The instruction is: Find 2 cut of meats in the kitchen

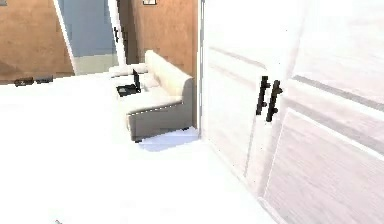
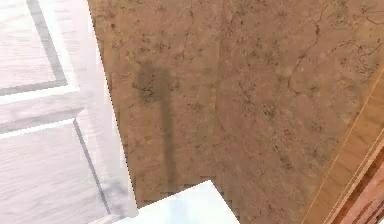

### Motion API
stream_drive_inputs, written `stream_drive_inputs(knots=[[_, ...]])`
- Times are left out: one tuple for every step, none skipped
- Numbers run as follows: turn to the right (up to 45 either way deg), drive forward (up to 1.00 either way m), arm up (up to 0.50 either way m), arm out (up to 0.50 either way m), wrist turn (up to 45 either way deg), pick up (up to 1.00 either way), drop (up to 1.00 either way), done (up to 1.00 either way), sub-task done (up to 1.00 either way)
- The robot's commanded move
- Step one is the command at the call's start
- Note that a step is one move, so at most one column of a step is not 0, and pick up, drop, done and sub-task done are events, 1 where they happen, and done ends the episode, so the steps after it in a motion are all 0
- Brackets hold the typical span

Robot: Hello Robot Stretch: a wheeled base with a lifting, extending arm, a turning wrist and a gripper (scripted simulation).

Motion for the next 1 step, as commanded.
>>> stream_drive_inputs(knots=[[-12.0,0.0,0.0,0.0,0.0,0.0,0.0,0.0,0.0]])
